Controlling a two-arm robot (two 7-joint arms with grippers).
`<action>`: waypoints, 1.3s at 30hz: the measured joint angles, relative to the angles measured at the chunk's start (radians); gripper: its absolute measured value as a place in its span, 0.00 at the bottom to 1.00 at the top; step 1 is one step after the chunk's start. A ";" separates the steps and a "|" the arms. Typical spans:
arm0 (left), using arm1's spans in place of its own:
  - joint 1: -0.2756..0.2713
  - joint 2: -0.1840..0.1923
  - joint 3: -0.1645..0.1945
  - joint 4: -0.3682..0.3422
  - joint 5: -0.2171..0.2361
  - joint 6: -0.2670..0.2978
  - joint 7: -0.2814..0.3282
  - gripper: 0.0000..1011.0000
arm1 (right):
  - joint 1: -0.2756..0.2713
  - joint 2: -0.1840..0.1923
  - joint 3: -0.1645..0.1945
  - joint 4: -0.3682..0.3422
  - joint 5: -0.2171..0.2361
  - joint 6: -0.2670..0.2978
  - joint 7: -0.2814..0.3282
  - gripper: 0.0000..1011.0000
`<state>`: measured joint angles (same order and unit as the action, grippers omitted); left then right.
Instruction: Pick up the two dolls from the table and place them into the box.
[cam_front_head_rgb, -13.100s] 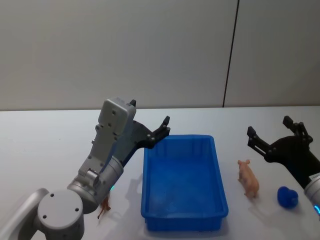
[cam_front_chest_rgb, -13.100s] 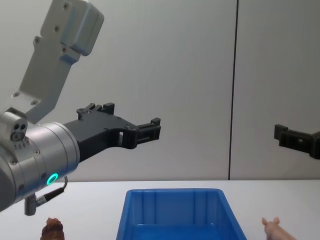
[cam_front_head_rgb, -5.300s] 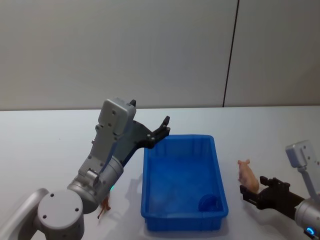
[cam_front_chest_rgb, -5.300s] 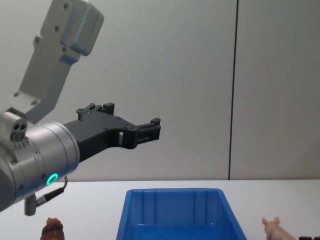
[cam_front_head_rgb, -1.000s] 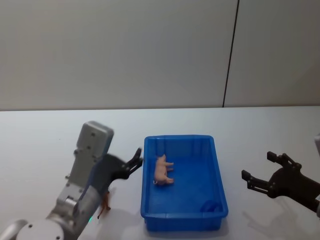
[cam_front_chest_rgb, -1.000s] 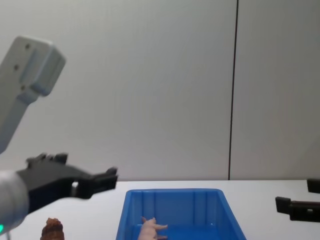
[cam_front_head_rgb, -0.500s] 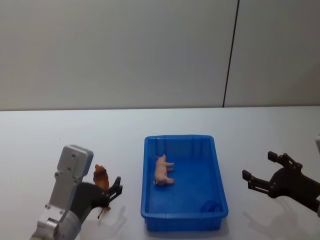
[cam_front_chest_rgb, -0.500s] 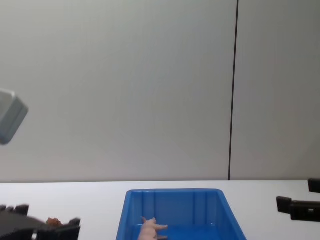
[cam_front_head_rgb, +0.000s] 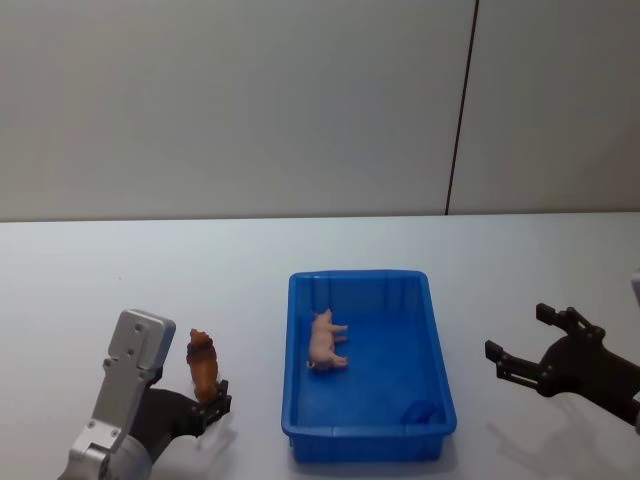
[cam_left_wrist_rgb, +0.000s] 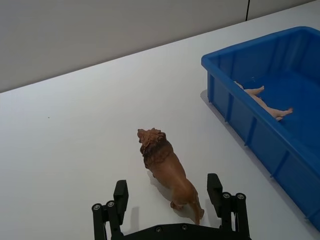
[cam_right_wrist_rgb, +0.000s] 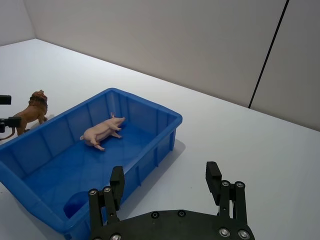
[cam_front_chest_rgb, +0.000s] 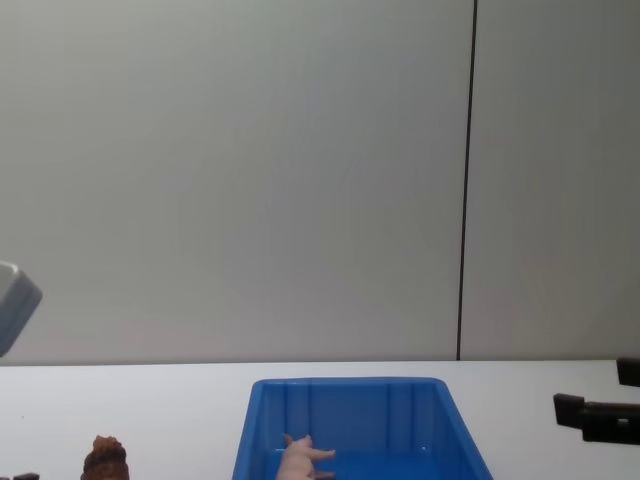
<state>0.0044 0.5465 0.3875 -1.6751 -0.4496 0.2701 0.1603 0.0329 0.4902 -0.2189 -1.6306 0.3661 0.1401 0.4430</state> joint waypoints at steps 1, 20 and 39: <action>-0.003 -0.002 0.000 0.007 0.000 -0.001 -0.006 0.99 | 0.000 0.000 0.000 0.000 0.000 0.000 0.000 0.99; -0.095 -0.071 -0.003 0.196 0.046 -0.037 -0.131 0.76 | 0.000 0.000 0.000 0.000 0.000 0.000 0.000 0.99; -0.114 -0.084 -0.008 0.234 0.092 -0.065 -0.187 0.29 | 0.000 0.000 0.000 0.000 0.000 0.000 0.000 0.99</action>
<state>-0.1092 0.4626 0.3793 -1.4415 -0.3576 0.2047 -0.0262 0.0329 0.4902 -0.2190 -1.6305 0.3660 0.1403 0.4431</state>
